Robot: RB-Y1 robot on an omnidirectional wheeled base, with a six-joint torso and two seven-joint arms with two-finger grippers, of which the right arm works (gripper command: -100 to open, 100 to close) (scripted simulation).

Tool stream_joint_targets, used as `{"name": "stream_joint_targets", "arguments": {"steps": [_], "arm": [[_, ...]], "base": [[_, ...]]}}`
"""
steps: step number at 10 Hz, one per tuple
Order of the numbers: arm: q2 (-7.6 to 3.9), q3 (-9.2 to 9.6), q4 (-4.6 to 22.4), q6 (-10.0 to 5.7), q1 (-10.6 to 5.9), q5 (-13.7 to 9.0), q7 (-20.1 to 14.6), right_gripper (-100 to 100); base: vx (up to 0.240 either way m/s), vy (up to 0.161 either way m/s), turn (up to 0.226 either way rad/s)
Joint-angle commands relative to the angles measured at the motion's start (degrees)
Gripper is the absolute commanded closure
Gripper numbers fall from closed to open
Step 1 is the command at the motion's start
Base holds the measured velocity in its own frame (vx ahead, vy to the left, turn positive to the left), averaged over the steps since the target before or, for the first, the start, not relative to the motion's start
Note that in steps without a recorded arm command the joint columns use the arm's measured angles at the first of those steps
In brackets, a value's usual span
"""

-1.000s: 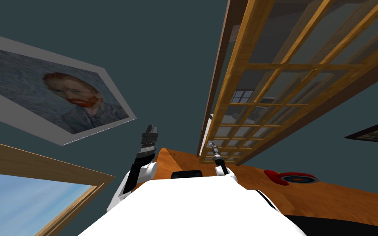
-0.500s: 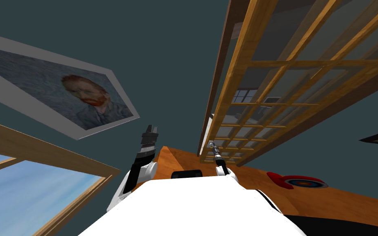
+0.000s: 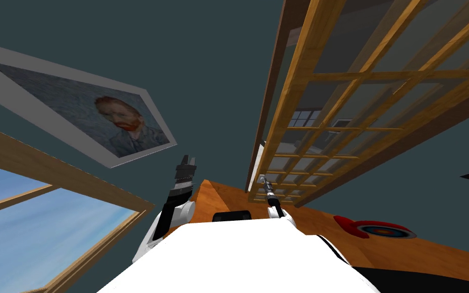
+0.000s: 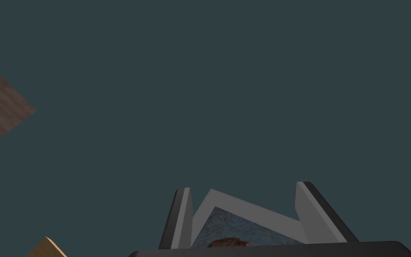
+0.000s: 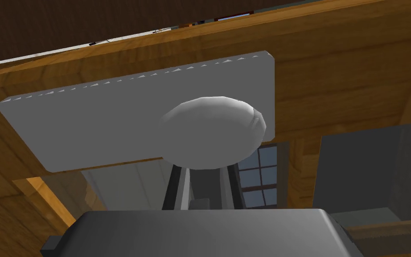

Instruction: Pull the door open

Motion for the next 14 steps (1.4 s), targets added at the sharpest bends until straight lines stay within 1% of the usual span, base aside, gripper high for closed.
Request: {"name": "stream_joint_targets", "arguments": {"steps": [1, 3, 4, 5, 6, 7, 8, 9, 10, 11, 12, 13, 14], "arm": [[0.48, 1.1, -1.3, -0.07, 0.13, -0.3, -2.9, 100], [0.48, 1.1, -1.3, -0.07, 0.13, -0.3, -3.1, 100], [0.48, 1.1, 0.0, -0.07, 0.13, -0.3, -3.1, 100], [0.36, 1.43, -1.3, -0.07, 0.15, -0.9, -5.3, 100], [0.36, 1.43, -1.3, -0.07, 0.15, -0.9, -5.3, 100], [0.24, 1.76, -1.3, -0.07, 0.17, -1.5, -7.6, 100], [0.1, 2.13, -1.2, -0.07, 0.2, -2.2, -8.9, 100], [0.1, 2.13, -1.2, -0.07, 0.2, -2.2, -10.0, 100], [-0.03, 2.49, -1.2, -0.07, 0.22, -2.9, -11.9, 100], [-0.03, 2.49, -1.2, -0.07, 0.22, -2.9, -12.3, 100], [-0.17, 2.86, -1.2, -0.06, 0.24, -3.5, -14.7, 100], [-0.31, 3.24, -1.2, -0.06, 0.26, -4.3, -16.0, 100], [-0.67, 2.73, -1.9, 1.27, 1.44, -5.0, -16.9, -100]], "base": [[-0.04, -0.019, 0.086], [-0.023, -0.005, 0.008], [0.0, 0.0, 0.0], [-0.033, -0.012, 0.053], [-0.038, -0.015, 0.053], [-0.04, -0.02, 0.079], [-0.066, -0.03, 0.116], [-0.062, -0.017, 0.048], [-0.063, -0.017, 0.08], [-0.048, -0.019, 0.037], [-0.045, -0.025, 0.08], [-0.07, -0.034, 0.147], [-0.054, -0.046, 0.024]]}}
